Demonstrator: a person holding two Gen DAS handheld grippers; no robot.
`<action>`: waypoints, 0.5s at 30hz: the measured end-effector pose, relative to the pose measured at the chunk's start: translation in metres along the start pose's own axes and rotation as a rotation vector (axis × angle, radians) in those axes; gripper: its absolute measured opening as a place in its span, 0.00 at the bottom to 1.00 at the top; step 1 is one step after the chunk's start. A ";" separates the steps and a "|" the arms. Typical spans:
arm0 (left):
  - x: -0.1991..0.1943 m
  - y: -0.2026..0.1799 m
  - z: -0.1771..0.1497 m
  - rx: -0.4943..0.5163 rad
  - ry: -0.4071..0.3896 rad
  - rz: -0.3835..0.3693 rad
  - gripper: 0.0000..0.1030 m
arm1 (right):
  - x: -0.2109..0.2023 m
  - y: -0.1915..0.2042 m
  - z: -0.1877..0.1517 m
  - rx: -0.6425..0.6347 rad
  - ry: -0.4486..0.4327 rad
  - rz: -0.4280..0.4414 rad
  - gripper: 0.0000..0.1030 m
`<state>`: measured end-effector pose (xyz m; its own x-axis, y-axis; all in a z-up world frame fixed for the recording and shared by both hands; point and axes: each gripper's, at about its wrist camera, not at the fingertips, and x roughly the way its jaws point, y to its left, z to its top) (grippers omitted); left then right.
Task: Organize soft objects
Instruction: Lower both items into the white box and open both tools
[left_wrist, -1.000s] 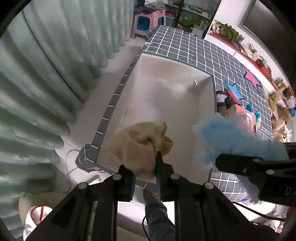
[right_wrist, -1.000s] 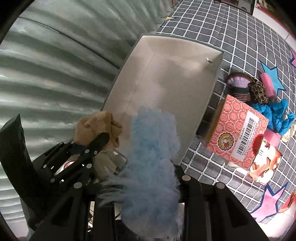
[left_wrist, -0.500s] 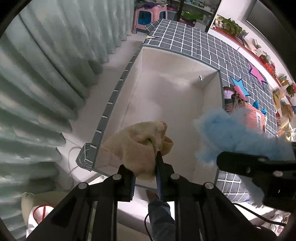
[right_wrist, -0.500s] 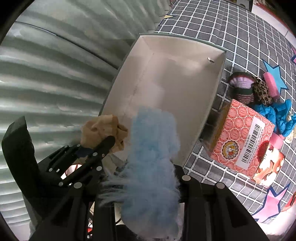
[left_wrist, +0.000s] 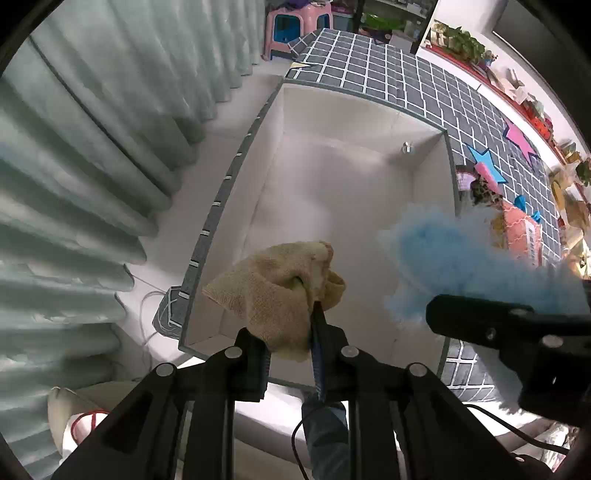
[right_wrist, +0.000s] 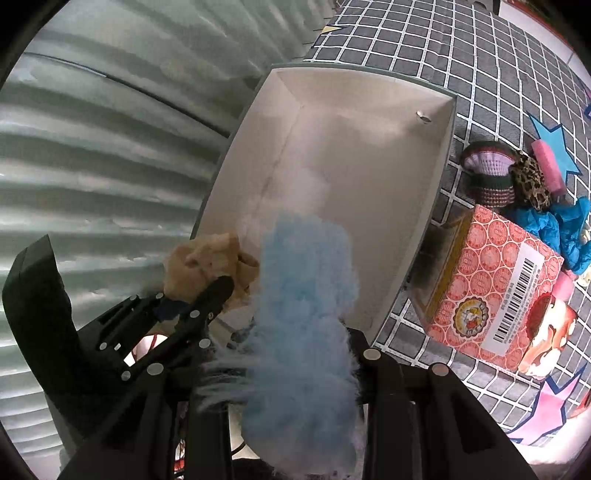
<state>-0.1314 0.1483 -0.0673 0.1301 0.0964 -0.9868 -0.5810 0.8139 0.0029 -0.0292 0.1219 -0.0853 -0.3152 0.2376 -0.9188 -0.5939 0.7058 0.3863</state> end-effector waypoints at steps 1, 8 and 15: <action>0.001 0.000 0.000 0.002 0.001 0.002 0.20 | 0.001 0.000 0.000 0.001 0.000 0.000 0.32; 0.003 -0.003 0.003 0.004 0.008 0.002 0.20 | 0.005 0.001 0.002 0.001 0.006 0.007 0.32; 0.004 0.000 0.003 -0.006 0.001 -0.007 0.31 | 0.003 0.000 0.002 0.005 -0.009 0.022 0.32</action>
<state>-0.1283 0.1509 -0.0703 0.1335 0.0903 -0.9869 -0.5852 0.8109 -0.0050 -0.0289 0.1244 -0.0881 -0.3216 0.2594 -0.9107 -0.5829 0.7037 0.4063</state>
